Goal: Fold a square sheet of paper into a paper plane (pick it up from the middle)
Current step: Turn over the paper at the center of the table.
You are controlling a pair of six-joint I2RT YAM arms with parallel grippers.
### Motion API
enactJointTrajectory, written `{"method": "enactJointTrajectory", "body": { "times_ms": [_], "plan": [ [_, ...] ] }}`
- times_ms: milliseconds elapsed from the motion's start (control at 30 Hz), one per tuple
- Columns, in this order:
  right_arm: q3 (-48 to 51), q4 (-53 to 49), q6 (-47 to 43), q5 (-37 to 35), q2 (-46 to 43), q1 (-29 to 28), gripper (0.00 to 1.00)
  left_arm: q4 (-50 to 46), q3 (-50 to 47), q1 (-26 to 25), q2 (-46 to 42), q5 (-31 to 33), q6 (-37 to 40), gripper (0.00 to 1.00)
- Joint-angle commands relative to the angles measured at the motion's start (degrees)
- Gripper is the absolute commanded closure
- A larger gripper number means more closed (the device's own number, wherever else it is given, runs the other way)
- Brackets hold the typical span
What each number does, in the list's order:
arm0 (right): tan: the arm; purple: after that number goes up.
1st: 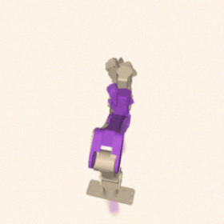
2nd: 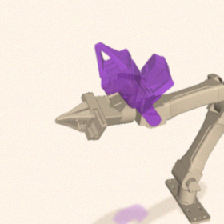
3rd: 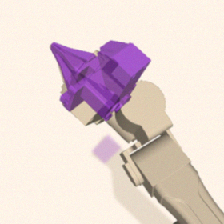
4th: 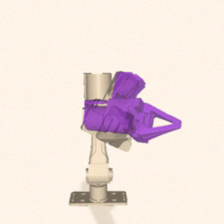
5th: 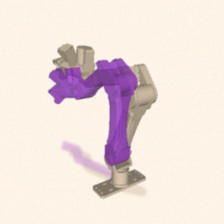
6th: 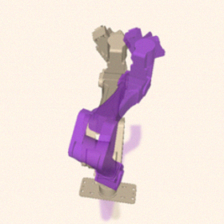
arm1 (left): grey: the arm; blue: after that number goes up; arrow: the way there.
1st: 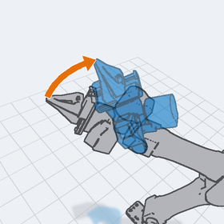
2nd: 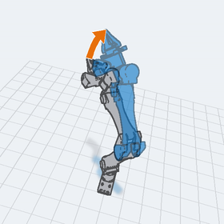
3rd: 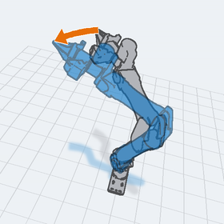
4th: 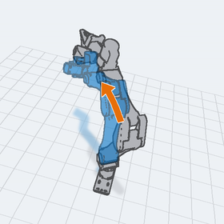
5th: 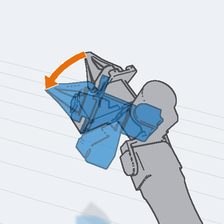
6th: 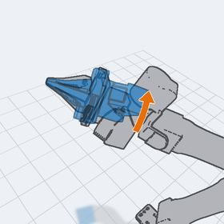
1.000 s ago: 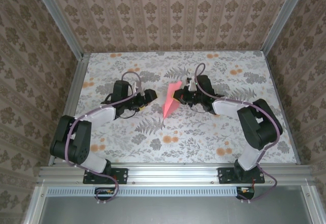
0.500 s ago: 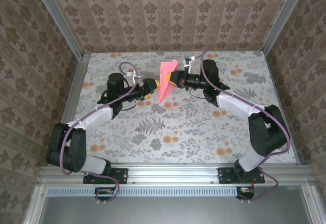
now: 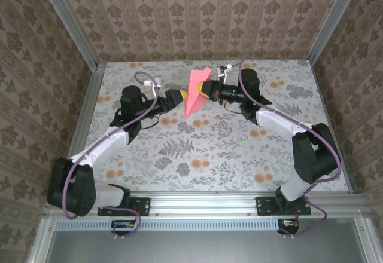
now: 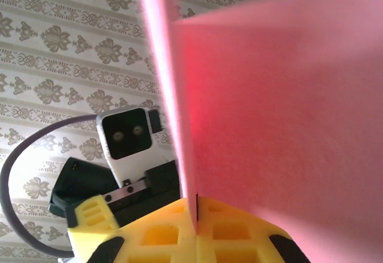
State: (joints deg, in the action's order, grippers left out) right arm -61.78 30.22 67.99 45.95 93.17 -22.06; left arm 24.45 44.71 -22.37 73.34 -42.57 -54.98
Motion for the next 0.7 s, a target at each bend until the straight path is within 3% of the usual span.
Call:
{"method": "enactJointTrajectory", "body": {
  "times_ms": [0,167,400,667],
  "plan": [
    [0.2,2.0,1.0,1.0,0.3,0.3,0.95,2.5,-1.5,0.6,-0.3,0.6,-0.7,0.05],
    [0.2,3.5,1.9,1.7,0.6,0.2,0.95,3.5,0.3,-1.2,2.8,-2.9,-0.8,0.00],
    [0.3,6.8,4.7,2.8,1.3,0.0,0.94,8.5,1.6,-2.5,7.1,-6.4,-3.9,0.01],
    [0.8,7.0,4.9,3.4,1.6,0.0,0.94,11.8,2.0,-2.7,8.0,-4.5,-4.1,0.28]
  ]
}}
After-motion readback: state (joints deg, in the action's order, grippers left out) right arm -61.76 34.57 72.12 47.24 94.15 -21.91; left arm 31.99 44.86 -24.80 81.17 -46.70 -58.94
